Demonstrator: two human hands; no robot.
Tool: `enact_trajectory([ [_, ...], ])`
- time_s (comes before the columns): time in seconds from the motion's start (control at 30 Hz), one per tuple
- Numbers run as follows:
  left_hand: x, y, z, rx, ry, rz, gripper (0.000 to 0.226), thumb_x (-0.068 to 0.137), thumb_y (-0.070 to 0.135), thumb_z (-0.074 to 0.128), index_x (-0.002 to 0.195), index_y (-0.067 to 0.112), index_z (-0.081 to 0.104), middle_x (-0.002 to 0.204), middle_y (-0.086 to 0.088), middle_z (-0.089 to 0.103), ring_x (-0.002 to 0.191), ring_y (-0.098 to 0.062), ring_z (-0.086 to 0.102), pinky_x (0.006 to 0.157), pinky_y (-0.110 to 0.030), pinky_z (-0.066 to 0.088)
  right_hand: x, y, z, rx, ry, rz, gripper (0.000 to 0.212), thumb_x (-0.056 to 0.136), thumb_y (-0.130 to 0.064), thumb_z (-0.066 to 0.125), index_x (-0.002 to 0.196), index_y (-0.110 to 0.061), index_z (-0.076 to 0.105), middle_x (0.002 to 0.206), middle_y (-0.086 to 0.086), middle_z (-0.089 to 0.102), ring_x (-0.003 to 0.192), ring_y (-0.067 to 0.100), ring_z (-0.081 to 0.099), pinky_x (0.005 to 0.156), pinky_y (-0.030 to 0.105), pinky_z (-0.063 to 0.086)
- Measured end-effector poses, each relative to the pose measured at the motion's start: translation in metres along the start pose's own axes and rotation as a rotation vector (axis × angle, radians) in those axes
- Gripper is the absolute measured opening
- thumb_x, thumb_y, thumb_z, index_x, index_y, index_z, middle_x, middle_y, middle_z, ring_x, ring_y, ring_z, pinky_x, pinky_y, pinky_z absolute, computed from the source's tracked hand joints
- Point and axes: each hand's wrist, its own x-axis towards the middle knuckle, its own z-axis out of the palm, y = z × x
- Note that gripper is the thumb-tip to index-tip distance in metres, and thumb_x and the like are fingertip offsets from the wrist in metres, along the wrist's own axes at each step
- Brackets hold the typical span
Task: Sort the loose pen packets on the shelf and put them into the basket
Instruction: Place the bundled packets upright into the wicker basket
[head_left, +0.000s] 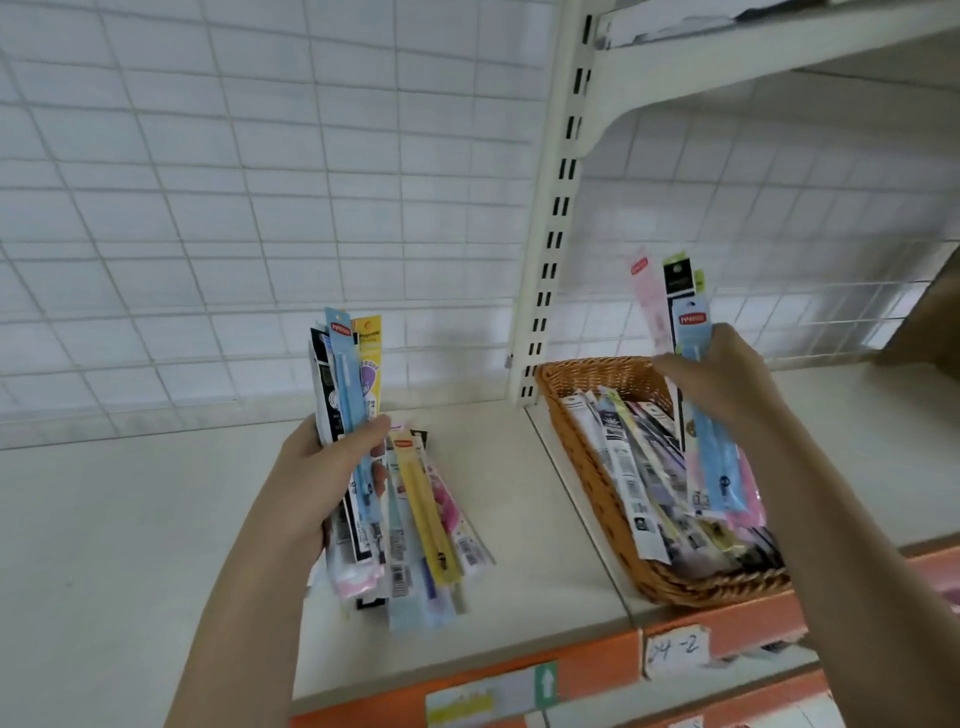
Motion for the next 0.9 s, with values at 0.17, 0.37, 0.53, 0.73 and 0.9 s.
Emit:
enact_trajectory([
  [0.17, -0.010, -0.006, 0.036, 0.019, 0.001, 0.004, 0.006, 0.086, 0.017, 0.064, 0.089, 0.014, 0.060, 0.073, -0.003, 0.059, 0.061, -0.021, 0.055, 0.063, -0.031, 0.048, -0.006, 0.039, 0.001, -0.041, -0.110, 0.024, 0.044, 0.086, -0.024, 0.062, 0.120, -0.007, 0.040, 0.102, 0.009, 0.052, 0.085, 0.027, 0.053, 0.064, 0.030, 0.038],
  [0.37, -0.023, -0.008, 0.070, 0.032, 0.030, -0.010, 0.007, 0.087, 0.016, 0.063, 0.091, 0.010, 0.060, 0.070, -0.005, 0.057, 0.049, -0.013, 0.057, 0.040, -0.020, 0.048, -0.004, 0.070, 0.013, -0.238, -0.194, -0.063, 0.048, 0.079, -0.055, 0.056, 0.108, -0.017, 0.056, 0.090, 0.002, 0.063, 0.073, 0.016, 0.058, 0.059, 0.027, 0.047],
  [0.53, -0.030, -0.004, 0.094, 0.026, 0.087, 0.018, 0.006, 0.085, 0.018, 0.065, 0.090, 0.016, 0.063, 0.072, -0.005, 0.063, 0.067, -0.017, 0.059, 0.065, -0.029, 0.049, -0.003, 0.074, 0.014, -0.440, -0.218, -0.144, 0.084, 0.085, -0.068, 0.039, 0.134, -0.001, 0.038, 0.130, 0.020, 0.047, 0.119, 0.035, 0.047, 0.099, 0.041, 0.042],
  [0.73, -0.039, 0.008, 0.125, 0.160, 0.028, 0.058, 0.010, 0.085, 0.024, 0.065, 0.094, 0.023, 0.062, 0.079, -0.001, 0.067, 0.072, -0.011, 0.061, 0.068, -0.027, 0.049, 0.024, 0.090, -0.018, -0.290, -0.199, -0.243, 0.047, 0.095, -0.047, 0.040, 0.118, -0.010, 0.055, 0.112, 0.010, 0.059, 0.096, 0.025, 0.052, 0.080, 0.032, 0.039],
  [0.9, -0.036, 0.011, 0.156, 0.311, -0.024, 0.067, 0.039, 0.080, 0.030, 0.070, 0.117, 0.025, 0.058, 0.105, 0.004, 0.065, 0.096, -0.013, 0.061, 0.080, -0.030, 0.047, 0.054, 0.129, -0.036, -0.250, -0.083, -0.239, 0.026, 0.095, -0.028, 0.046, 0.104, -0.011, 0.063, 0.081, 0.002, 0.060, 0.075, 0.020, 0.051, 0.068, 0.027, 0.036],
])
